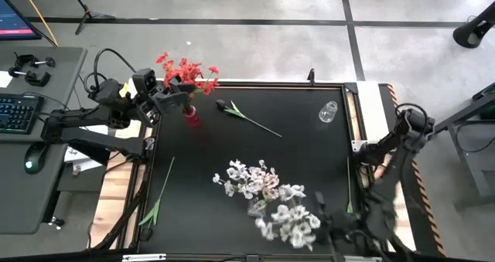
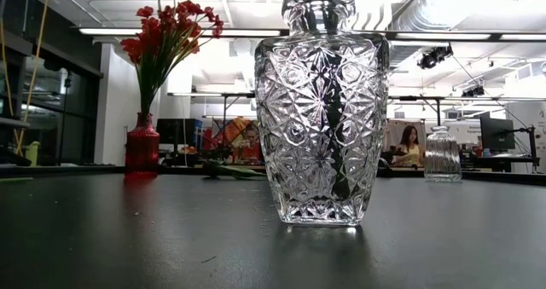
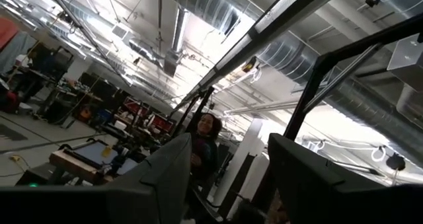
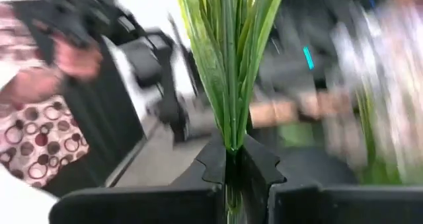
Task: Sort flowers into vase by color
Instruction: Put the white flowers into the bottom transparent vase
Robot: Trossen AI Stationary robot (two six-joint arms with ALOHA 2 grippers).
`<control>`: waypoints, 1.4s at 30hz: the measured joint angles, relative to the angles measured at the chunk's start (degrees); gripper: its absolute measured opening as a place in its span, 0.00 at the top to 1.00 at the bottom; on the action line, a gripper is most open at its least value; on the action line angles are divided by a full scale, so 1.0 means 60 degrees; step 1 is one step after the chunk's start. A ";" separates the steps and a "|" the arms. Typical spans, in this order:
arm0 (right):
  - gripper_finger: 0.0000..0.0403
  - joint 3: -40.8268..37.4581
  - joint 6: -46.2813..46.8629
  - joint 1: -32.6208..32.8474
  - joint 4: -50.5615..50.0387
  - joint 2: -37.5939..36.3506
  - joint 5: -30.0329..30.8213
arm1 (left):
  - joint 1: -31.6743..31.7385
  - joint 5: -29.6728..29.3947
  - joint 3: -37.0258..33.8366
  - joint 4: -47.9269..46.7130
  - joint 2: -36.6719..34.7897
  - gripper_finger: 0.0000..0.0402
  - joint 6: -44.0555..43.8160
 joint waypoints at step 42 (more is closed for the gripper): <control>0.98 -0.0049 -0.4253 -0.4181 0.0356 0.1395 -0.5123 | 0.0004 0.0070 0.0000 -0.0355 0.0000 0.53 0.0000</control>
